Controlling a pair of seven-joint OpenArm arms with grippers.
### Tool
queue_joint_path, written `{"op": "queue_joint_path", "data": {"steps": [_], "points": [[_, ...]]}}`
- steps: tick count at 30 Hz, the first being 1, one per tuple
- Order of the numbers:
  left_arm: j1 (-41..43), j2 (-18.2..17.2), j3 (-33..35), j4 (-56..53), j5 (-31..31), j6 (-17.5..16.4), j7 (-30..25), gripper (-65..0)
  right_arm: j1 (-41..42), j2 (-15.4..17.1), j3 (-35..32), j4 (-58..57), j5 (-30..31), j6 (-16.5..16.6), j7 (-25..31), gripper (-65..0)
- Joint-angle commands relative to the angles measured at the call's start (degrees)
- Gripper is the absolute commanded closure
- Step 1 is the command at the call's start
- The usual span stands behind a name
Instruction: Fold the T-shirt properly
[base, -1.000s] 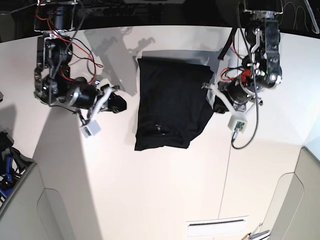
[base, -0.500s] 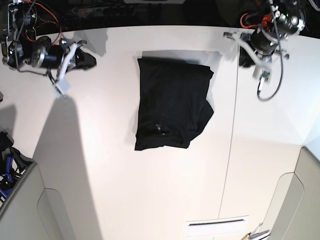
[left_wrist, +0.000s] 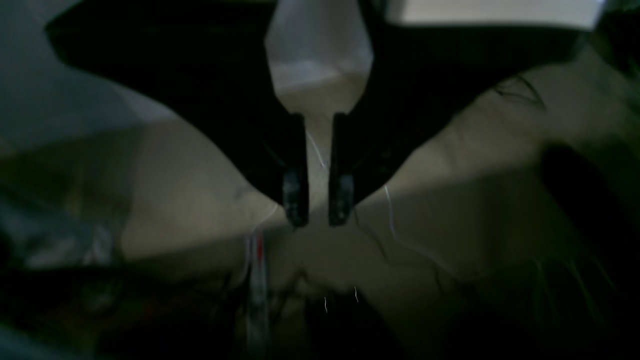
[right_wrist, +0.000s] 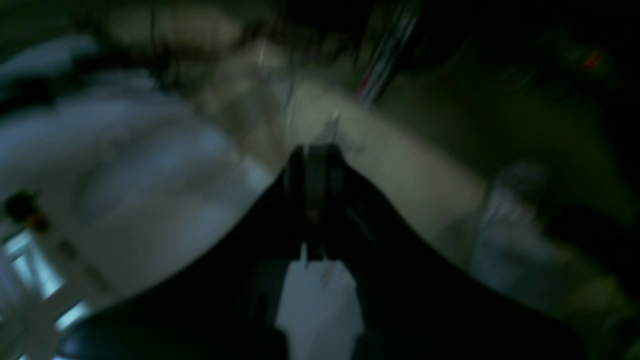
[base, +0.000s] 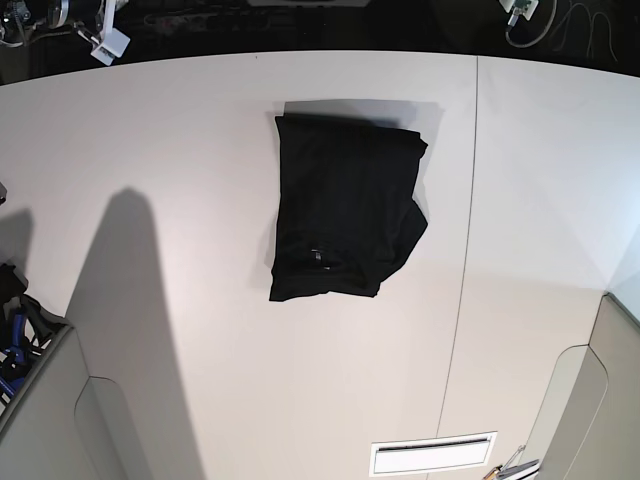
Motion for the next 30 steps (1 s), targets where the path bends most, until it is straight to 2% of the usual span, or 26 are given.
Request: {"op": "queue_joint_path", "data": {"steps": [1,4,6,9,11,14,23,27,30], "points": [[1.1,-0.2,0.9,-2.3,0.0,-0.3,0.1,-8.4,-1.2,1.6,-0.9,-1.0,0.5,0.2,0.0,0.0],[0.8,-2.4,5.7,-13.3,1.9,-0.3,-2.3,-8.4,-1.2,1.9,-5.6,-7.5,0.3,0.0,0.4,0.0],[0.0,-4.5,10.1,-21.6,3.8,1.2,-6.3,-8.4,-1.0,1.9,-9.1,-12.7,0.0,0.0,3.7,0.0],[-3.3,-6.5,16.1,-34.3,5.1,6.4,-12.2,-8.4,1.4,1.9,-15.1,-19.9,-6.2,0.0,11.7,0.0],[-6.8,-6.8,19.3,-41.6,5.7,7.2,-16.1,-8.4,4.8,1.9,-19.9,-24.3,-11.6,0.0,15.2,0.0],[-13.0,-6.4,23.5,-52.0,5.9,7.1,-19.3,-8.4,10.9,1.2,-27.5,-30.1,-16.4,0.0,17.9,0.0],[-31.8,-2.1,32.0,-76.1,5.9,7.2,-20.1,-8.4,26.1,-5.0,-46.4,-43.9,-23.6,-0.5,18.5,0.0],[-37.2,-0.7,32.5,-80.7,6.1,7.2,-19.0,-8.4,29.8,-7.1,-50.5,-49.2,-26.4,-1.5,21.8,0.0],[-39.6,-0.6,32.5,-80.8,6.1,7.2,-18.1,-8.4,30.6,-8.7,-50.8,-52.1,-27.3,-1.5,22.1,0.0]]}}
